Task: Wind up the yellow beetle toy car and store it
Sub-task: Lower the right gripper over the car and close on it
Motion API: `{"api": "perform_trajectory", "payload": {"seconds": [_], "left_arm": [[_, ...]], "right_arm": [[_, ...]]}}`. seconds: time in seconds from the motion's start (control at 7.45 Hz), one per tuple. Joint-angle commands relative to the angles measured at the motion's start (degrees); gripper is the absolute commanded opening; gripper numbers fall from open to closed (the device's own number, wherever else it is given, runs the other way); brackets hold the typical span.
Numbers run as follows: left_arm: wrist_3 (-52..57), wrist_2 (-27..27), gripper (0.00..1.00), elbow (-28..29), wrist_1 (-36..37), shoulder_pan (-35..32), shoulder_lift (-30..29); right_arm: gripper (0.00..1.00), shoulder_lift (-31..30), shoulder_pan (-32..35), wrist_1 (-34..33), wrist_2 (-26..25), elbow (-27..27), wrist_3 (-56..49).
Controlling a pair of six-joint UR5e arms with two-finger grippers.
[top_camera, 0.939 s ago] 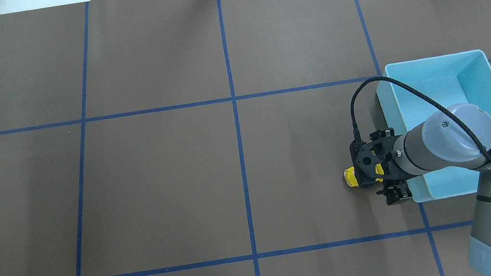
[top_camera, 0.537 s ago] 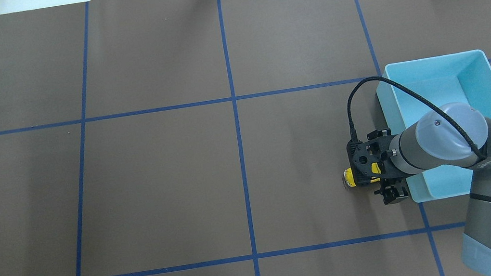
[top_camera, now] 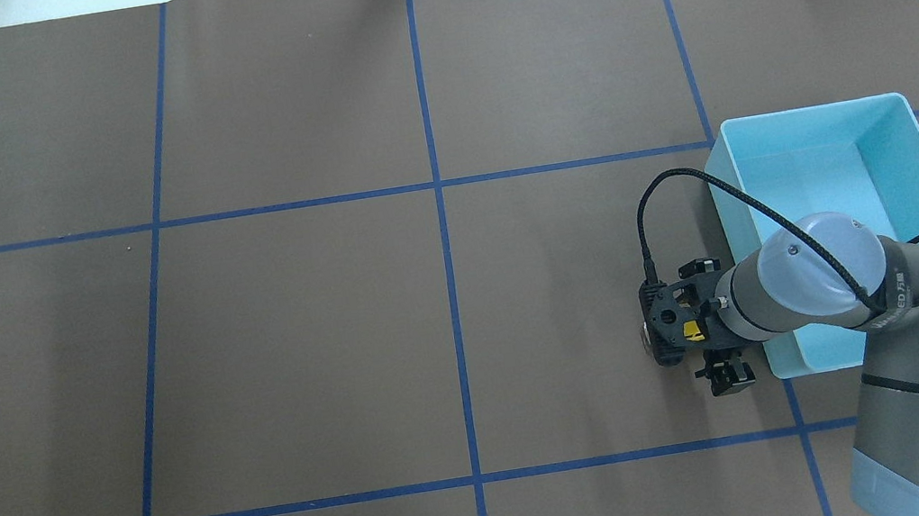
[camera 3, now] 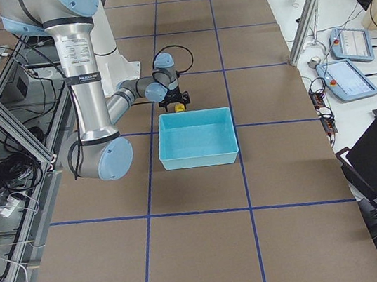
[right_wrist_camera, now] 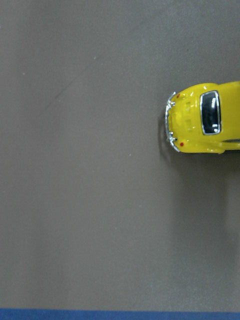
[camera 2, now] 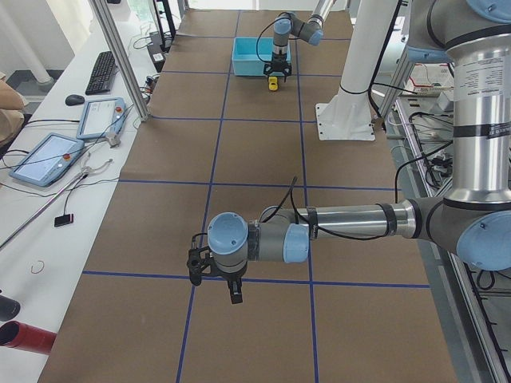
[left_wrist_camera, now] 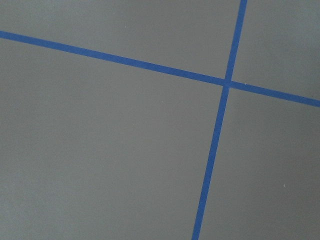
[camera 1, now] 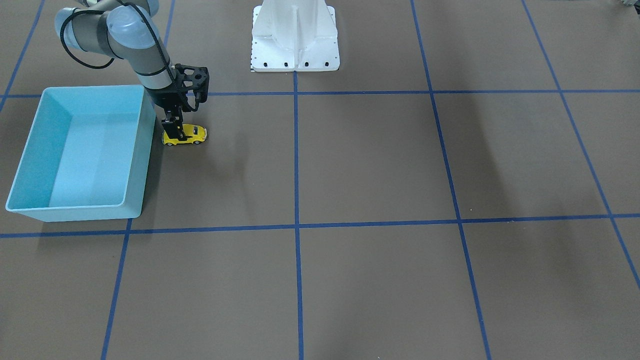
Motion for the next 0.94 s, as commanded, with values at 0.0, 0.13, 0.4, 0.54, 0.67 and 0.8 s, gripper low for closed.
{"api": "perform_trajectory", "payload": {"seconds": [0.0, 0.13, 0.4, 0.54, 0.67, 0.8], "left_arm": [[0.0, 0.0, 1.00, 0.0, 0.0, 0.0, 0.0], [0.0, 0.0, 1.00, 0.0, 0.0, 0.0, 0.0], [0.2, 0.0, 1.00, 0.0, 0.1, 0.0, 0.0], [0.3, 0.0, 1.00, 0.0, 0.1, 0.0, 0.0], [0.4, 0.0, 1.00, 0.0, 0.2, 0.0, 0.0], [0.4, 0.0, 1.00, 0.0, 0.2, 0.0, 0.0]], "right_arm": [[1.00, 0.2, 0.0, 0.1, 0.0, -0.8, 0.0], [1.00, 0.2, 0.5, 0.1, 0.0, -0.8, 0.0], [0.90, 0.3, 0.6, 0.1, 0.0, -0.9, 0.1], [0.45, 1.0, 1.0, 0.0, 0.0, -1.1, 0.1], [0.06, 1.0, 1.1, 0.0, 0.0, -1.2, 0.1], [0.00, 1.1, 1.6, 0.1, 0.3, -0.9, 0.4]]}}
